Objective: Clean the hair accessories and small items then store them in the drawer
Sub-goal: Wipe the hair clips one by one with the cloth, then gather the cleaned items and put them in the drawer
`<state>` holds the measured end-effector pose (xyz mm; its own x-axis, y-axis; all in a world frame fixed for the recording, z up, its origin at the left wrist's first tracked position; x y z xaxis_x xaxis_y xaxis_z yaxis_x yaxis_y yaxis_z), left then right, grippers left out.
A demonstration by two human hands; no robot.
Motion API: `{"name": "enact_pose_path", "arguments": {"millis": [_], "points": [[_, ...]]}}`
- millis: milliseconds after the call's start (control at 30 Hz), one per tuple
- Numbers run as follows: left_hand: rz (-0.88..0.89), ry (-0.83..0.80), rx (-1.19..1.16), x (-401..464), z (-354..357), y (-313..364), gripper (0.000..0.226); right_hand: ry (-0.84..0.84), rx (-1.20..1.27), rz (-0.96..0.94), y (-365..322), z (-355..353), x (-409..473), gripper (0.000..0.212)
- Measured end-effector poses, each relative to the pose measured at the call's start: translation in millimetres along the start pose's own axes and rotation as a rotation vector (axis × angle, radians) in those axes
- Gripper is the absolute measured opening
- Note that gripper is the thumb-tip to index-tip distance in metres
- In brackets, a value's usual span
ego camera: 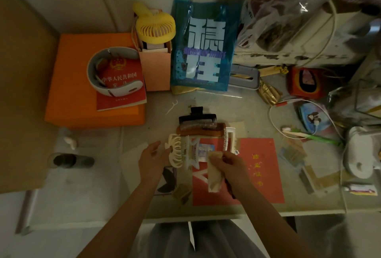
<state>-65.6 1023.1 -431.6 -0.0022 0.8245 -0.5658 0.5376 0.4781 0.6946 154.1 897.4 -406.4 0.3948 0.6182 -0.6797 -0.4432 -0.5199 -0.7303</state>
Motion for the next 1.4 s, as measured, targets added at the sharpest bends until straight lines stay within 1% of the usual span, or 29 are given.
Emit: {"name": "enact_pose_path", "arguments": {"millis": [100, 167, 300, 400, 467, 533, 633, 700, 800, 933, 1000, 1067, 1133, 1233, 1333, 1400], "points": [[0.048, -0.007, -0.017, -20.0, -2.0, 7.7, 0.042, -0.016, 0.009, 0.001, -4.1, 2.1, -3.5, 0.021], [0.06, -0.042, -0.036, -33.9, 2.3, 11.5, 0.037, -0.027, 0.008, -0.009, -6.4, 3.1, -4.7, 0.021], [0.07, -0.194, -0.031, -64.7, 24.2, 19.8, 0.027, -0.055, -0.04, -0.018, -13.0, 10.4, -9.3, 0.017], [0.025, -0.312, -0.105, -82.4, 38.7, 16.8, 0.033, -0.067, -0.074, -0.029, -17.0, 19.6, -11.6, 0.012], [0.006, -0.342, -0.145, -90.2, 39.1, 14.3, 0.036, -0.085, -0.086, -0.039, -19.1, 28.3, -12.5, 0.013], [0.0, -0.328, -0.143, -93.6, 32.5, 9.6, 0.036, -0.114, -0.089, -0.053, -20.5, 38.5, -14.0, 0.012], [-0.001, -0.265, -0.149, -95.1, 15.4, 0.0, 0.03, -0.161, -0.132, -0.055, -17.8, 56.0, -14.0, 0.006], [-0.013, -0.186, -0.164, -95.7, -1.9, -7.7, 0.021, -0.188, -0.198, -0.04, -9.7, 68.6, -12.2, 0.01], [-0.05, -0.022, -0.191, -98.3, -36.5, -25.0, 0.015, -0.25, -0.316, -0.017, 5.3, 95.0, -10.8, 0.015], [-0.158, 0.141, -0.325, -100.6, -82.5, -59.9, 0.014, -0.315, -0.434, 0.051, 29.6, 137.3, -16.4, 0.006], [-0.215, 0.159, -0.369, -98.5, -100.5, -76.4, 0.02, -0.341, -0.438, 0.072, 41.6, 157.9, -22.3, 0.004], [-0.237, 0.128, -0.37, -92.5, -115.0, -90.0, 0.027, -0.359, -0.436, 0.079, 50.3, 177.9, -29.4, 0.009], [-0.242, 0.078, -0.35, -83.7, -129.4, -102.5, 0.029, -0.353, -0.445, 0.068, 56.3, 198.2, -33.0, 0.013], [-0.241, 0.061, -0.366, -67.1, -160.0, -117.6, 0.033, -0.305, -0.476, 0.029, 66.1, 228.4, -34.8, 0.014], [-0.27, 0.096, -0.39, -44.4, -196.5, -137.5, 0.034, -0.234, -0.479, 0.033, 88.8, 255.7, -36.5, 0.007], [-0.252, 0.119, -0.353, -24.5, -217.8, -150.0, 0.035, -0.187, -0.486, 0.035, 103.8, 274.9, -39.4, 0.007]]}}
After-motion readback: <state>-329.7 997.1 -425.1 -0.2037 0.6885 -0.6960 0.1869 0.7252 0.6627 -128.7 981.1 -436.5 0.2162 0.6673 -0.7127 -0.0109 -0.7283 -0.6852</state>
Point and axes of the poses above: each hand's wrist, its own x-axis towards the middle knuckle, its own z-axis out of the palm, y = z × x, the point moved 10 cm from there along x, towards the middle knuckle, and after that the axes turned 8 degrees about x, right-handed, at the moved point
